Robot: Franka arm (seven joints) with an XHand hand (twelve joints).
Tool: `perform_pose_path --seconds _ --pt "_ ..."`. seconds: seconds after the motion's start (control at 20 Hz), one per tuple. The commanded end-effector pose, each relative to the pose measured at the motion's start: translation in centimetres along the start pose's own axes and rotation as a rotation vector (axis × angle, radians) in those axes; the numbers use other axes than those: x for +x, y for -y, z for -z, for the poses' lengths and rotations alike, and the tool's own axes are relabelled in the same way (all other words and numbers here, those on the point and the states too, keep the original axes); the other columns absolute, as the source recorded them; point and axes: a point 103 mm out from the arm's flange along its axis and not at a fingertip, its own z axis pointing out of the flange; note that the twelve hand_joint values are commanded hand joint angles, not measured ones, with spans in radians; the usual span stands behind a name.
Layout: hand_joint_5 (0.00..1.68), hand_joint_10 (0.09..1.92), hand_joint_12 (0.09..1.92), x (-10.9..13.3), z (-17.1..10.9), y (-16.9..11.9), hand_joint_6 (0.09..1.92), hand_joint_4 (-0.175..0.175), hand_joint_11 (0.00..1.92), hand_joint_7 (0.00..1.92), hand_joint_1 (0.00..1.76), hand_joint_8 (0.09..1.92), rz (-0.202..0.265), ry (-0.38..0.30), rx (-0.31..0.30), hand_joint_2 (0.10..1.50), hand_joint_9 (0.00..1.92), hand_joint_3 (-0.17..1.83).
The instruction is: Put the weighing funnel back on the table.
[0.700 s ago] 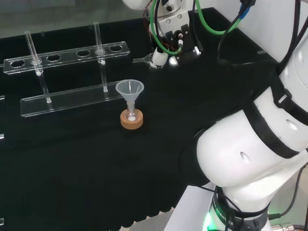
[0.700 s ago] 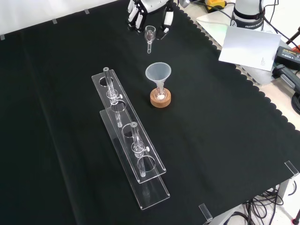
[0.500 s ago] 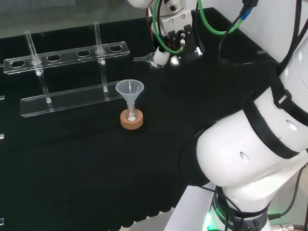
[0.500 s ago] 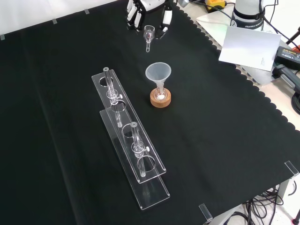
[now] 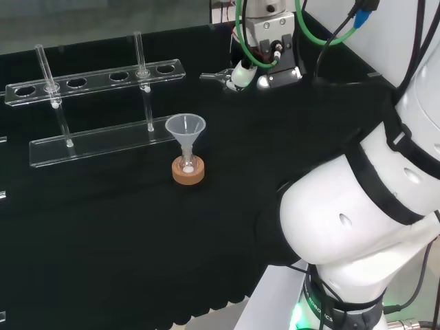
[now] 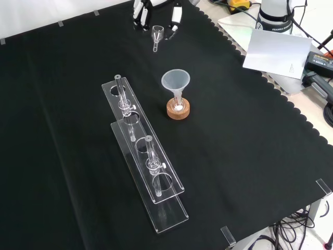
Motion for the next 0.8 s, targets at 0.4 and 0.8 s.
perform_pose_path --seconds 0.4,0.8 --pt "1.30 0.13 0.95 -4.9 -1.1 -6.5 0.62 0.175 0.94 0.72 1.13 0.63 -0.023 -0.035 -0.011 0.64 1.14 0.66" --pt "1.30 0.13 0.95 -5.4 -3.8 -11.1 0.62 0.175 0.94 0.72 1.13 0.63 0.002 -0.072 0.024 0.64 1.14 0.66"
